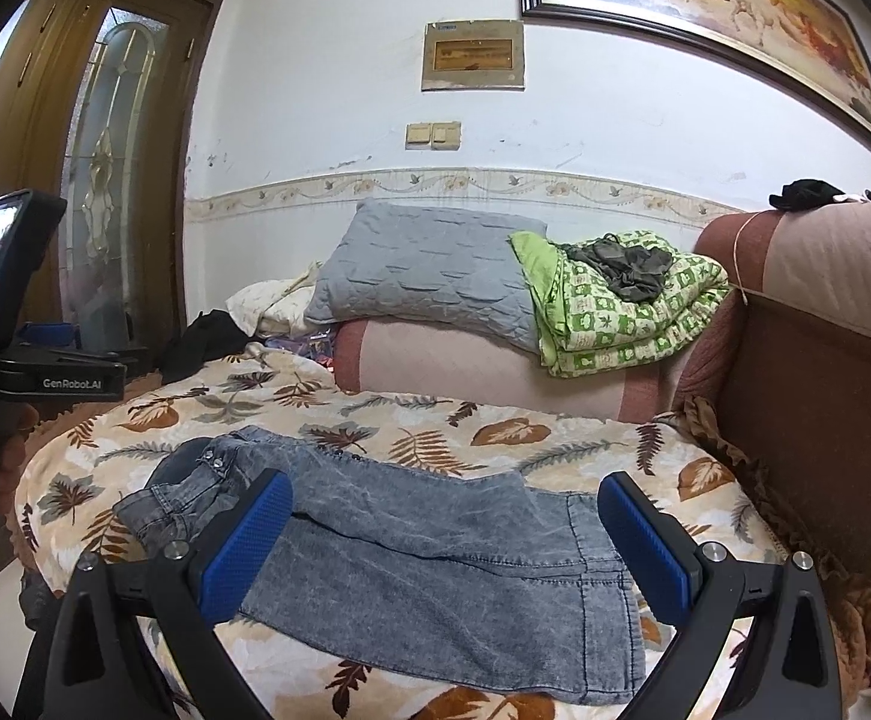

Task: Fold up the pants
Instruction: 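Move both grippers toward the grey jeans on the bed, then lower both grippers onto the jeans waistband and close them on it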

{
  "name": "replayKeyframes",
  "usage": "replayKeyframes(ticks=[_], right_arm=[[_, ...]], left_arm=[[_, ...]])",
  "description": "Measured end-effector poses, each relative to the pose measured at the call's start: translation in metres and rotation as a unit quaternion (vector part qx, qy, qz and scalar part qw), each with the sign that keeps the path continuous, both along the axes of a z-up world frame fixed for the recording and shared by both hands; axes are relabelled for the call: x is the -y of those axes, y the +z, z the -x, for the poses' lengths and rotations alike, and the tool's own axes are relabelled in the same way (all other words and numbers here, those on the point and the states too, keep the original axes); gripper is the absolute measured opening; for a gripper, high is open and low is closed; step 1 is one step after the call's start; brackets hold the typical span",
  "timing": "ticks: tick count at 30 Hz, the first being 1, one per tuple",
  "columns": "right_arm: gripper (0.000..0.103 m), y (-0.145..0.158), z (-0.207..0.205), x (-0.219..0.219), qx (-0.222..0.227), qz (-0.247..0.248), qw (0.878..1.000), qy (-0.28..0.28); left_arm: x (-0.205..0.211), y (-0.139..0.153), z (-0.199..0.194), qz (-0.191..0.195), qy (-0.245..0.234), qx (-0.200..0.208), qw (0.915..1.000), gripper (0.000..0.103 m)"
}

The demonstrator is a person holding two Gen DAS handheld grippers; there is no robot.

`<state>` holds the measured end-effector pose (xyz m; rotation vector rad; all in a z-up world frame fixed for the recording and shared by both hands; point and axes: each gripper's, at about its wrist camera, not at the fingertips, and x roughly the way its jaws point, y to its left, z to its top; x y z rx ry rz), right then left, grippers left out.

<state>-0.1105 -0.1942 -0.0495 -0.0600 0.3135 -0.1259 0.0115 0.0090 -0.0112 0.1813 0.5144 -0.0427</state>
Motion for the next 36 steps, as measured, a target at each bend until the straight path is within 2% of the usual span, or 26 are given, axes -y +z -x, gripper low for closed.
replayKeyframes(ticks=[3,9,13,18,26,31,36], right_arm=[[0.103,-0.004,-0.003,0.007,-0.012,-0.004,1.000,-0.001],[0.103,-0.022,-0.012,0.043,-0.055,-0.044,0.997,-0.032],[0.103,-0.039,-0.018,0.069,-0.097,-0.063,0.991,-0.067],[0.103,-0.056,-0.026,0.101,-0.137,-0.119,0.979,-0.090],[0.103,-0.078,-0.039,0.119,-0.171,-0.218,0.958,-0.080],[0.103,-0.088,-0.048,0.115,-0.200,-0.239,0.946,-0.085],[0.103,-0.083,-0.051,0.121,-0.214,-0.256,0.938,-0.091]], left_arm=[[-0.003,-0.008,-0.006,0.004,-0.002,-0.017,0.9998,0.103],[-0.027,-0.047,-0.030,0.017,0.020,-0.093,0.9953,0.103],[-0.049,-0.076,-0.041,0.015,0.049,-0.129,0.9904,0.103],[-0.078,-0.098,-0.053,0.026,0.079,-0.161,0.9834,0.103],[-0.121,-0.105,-0.063,0.038,0.128,-0.170,0.9763,0.103],[-0.137,-0.101,-0.064,0.040,0.140,-0.166,0.9754,0.103],[-0.145,-0.090,-0.078,0.031,0.134,-0.160,0.9774,0.103]])
